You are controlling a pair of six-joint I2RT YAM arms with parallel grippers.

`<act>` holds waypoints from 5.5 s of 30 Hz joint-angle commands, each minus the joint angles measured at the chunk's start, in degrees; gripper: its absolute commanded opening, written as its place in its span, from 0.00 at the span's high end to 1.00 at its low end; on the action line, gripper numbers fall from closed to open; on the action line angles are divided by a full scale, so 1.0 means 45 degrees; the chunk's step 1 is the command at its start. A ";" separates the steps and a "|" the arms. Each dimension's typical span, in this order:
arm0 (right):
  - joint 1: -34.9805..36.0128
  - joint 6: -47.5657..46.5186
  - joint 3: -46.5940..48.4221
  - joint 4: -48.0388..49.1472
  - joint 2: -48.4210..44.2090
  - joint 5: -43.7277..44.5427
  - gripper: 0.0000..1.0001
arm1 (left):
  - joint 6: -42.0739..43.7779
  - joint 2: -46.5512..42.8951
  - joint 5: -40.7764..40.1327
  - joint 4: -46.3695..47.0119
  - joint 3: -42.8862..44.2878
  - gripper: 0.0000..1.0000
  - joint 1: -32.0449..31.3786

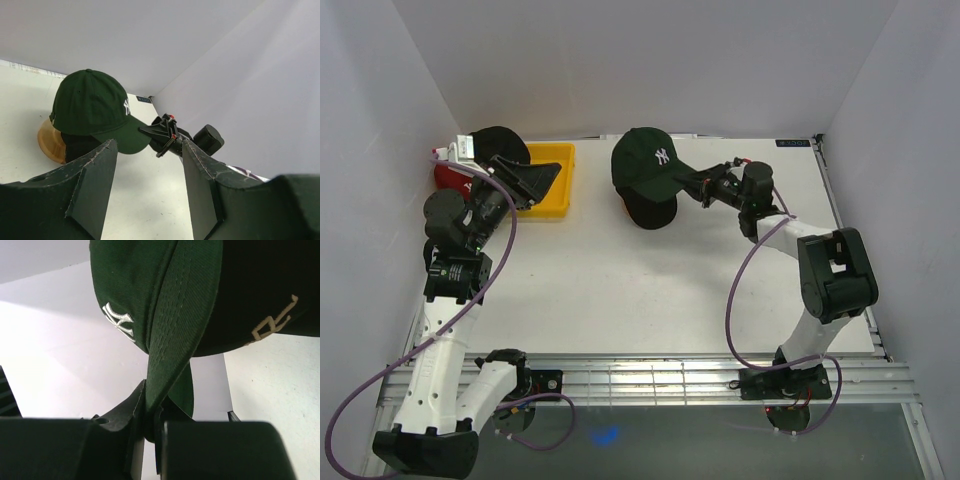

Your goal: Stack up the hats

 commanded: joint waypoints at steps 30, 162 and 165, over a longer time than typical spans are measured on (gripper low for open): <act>0.0104 -0.0120 -0.0903 0.3124 0.1207 -0.0965 0.92 | 0.0867 -0.0038 -0.0390 -0.0505 -0.0006 0.35 -0.0301; 0.0885 -0.2892 -0.2077 -0.2264 0.5133 0.1223 0.60 | 0.1765 0.0490 -0.1738 -0.1872 0.0776 0.36 -0.0555; 0.0885 -0.2893 -0.1979 -0.2421 0.5153 0.1243 0.57 | 0.1785 0.0490 -0.1777 -0.1950 0.0854 0.36 -0.0555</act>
